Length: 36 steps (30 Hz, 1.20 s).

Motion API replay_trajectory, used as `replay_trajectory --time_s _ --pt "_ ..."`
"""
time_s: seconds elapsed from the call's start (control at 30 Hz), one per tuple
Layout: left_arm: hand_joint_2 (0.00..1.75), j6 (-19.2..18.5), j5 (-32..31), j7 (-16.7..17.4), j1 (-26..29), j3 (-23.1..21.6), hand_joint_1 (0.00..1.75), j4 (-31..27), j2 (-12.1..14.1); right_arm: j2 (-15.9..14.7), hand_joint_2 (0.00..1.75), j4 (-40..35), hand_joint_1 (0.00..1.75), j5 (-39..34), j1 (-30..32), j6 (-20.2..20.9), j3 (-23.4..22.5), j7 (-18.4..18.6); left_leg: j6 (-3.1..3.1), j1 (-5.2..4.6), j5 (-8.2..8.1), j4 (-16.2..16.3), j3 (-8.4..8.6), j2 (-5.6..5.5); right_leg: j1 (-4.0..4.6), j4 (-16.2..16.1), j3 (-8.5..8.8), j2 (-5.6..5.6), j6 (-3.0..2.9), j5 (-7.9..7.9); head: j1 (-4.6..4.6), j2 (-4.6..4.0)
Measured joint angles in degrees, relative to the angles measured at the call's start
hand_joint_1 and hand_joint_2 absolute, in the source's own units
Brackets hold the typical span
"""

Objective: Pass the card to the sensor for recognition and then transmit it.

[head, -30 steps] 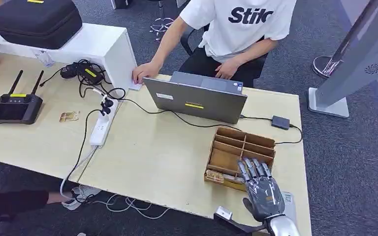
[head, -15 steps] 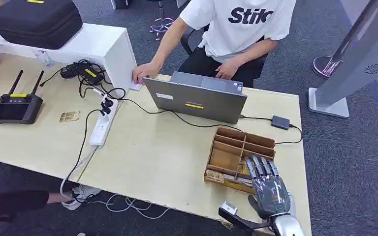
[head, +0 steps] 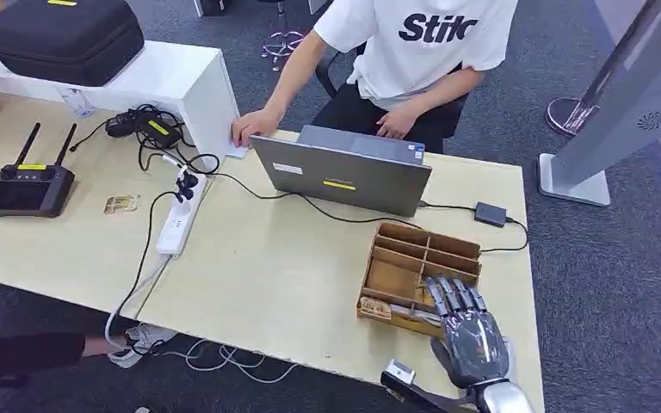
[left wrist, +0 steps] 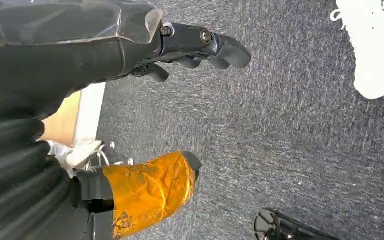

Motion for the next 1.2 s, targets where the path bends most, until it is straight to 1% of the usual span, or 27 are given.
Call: replay_trajectory --time_s 0.13,0.27,0.33,0.63,0.67,0.73,0.8,0.87,1.07,1.1,1.13,1.17,1.2 --pt "1.75 0.0 -0.07 0.0 0.0 0.0 0.0 0.0 0.0 0.09 1.75 0.76 1.75 0.43 -0.05 0.22 0.0 0.08 0.0 0.0 0.0 0.0 -0.01 0.0 0.0 0.0 0.0 0.0 0.0 0.0 0.0 0.0" --pt "1.75 0.0 -0.26 -0.02 -0.08 0.0 0.0 0.0 0.0 0.11 1.75 2.8 1.75 4.18 -0.56 0.92 0.04 3.57 0.0 0.0 0.0 0.0 -0.01 0.0 0.0 0.0 0.0 0.0 0.0 0.0 0.0 0.0" --pt "1.75 0.0 -0.37 -0.02 -0.09 0.0 0.0 0.0 0.02 0.11 1.75 3.61 1.75 4.77 -0.97 0.94 0.04 4.2 0.0 0.0 0.0 0.0 -0.01 0.0 0.0 0.0 0.01 -0.01 0.0 0.0 0.0 0.0" --pt "1.75 0.0 -0.7 -0.02 -0.11 0.0 0.0 0.0 0.02 0.59 1.75 5.05 1.75 5.42 -1.88 0.31 0.0 4.65 0.0 0.0 0.0 0.0 -0.01 0.0 0.0 0.0 0.01 -0.01 0.0 0.0 0.0 0.0" --pt "1.75 0.0 -0.7 -0.02 -0.11 0.0 0.0 0.0 0.02 0.59 1.75 5.05 1.75 5.53 -1.94 0.11 0.0 5.14 0.0 0.0 0.0 0.0 -0.01 0.0 0.0 0.0 0.01 -0.01 0.0 0.0 0.0 0.0" --pt "1.75 0.0 -1.12 0.02 -0.11 0.0 0.0 0.0 0.11 0.57 1.75 5.05 1.75 5.57 -2.74 -0.11 0.26 7.35 0.0 0.0 0.0 0.0 -0.04 0.01 0.0 0.0 0.0 0.01 -0.01 0.02 0.0 0.0" --pt "1.75 -0.09 -1.73 0.15 -0.13 0.0 0.0 0.0 0.24 0.48 1.75 5.05 1.75 5.6 -4.72 -0.09 0.85 8.28 -0.01 0.0 0.01 0.0 -0.02 0.09 0.0 0.01 -0.02 0.07 -0.06 0.07 0.0 0.0" --pt "1.75 -0.24 -1.94 0.15 -0.18 0.0 0.0 0.0 0.37 0.46 1.75 5.07 1.75 5.59 -6.63 -0.11 1.18 8.26 0.02 0.0 0.04 0.0 -0.01 0.15 0.0 0.01 -0.03 0.12 -0.08 0.11 0.0 0.0" --pt "1.75 -0.26 -1.97 0.15 -0.2 0.0 0.0 0.0 0.39 0.46 1.75 5.11 1.75 5.6 -7.0 -0.11 1.27 8.24 0.01 0.0 0.05 0.0 -0.01 0.15 0.0 0.01 -0.03 0.12 -0.07 0.11 0.0 0.0" --pt "1.75 -0.59 -2.08 0.15 -0.27 0.0 0.0 0.0 0.52 0.46 1.75 5.18 1.75 5.6 -8.83 -0.2 1.53 8.11 0.01 0.0 0.12 0.0 -0.01 0.15 0.0 0.01 -0.04 0.14 -0.04 0.14 0.0 0.0" --pt "1.75 -0.61 -2.3 0.15 -0.31 0.0 0.0 0.0 0.63 0.46 1.75 5.16 1.75 5.57 -10.78 -0.46 1.62 6.99 0.03 0.0 0.14 0.0 -0.01 0.15 0.0 0.01 -0.04 0.13 -0.03 0.15 0.0 0.0" --pt "1.75 -0.66 -2.71 0.15 -0.31 0.0 0.0 0.0 0.81 0.48 1.75 4.35 1.75 5.18 -13.5 -0.72 1.62 4.55 0.01 0.0 0.21 0.0 -0.01 0.12 0.0 0.01 -0.04 0.1 0.0 0.2 0.0 0.0" --pt "1.75 -0.66 -2.84 0.15 -0.3 0.0 0.0 0.0 0.87 0.59 1.75 2.88 1.75 4.15 -14.68 -0.76 1.62 2.93 0.01 0.0 0.21 0.01 -0.02 0.1 0.0 0.01 -0.04 0.07 -0.01 0.21 0.0 0.0"
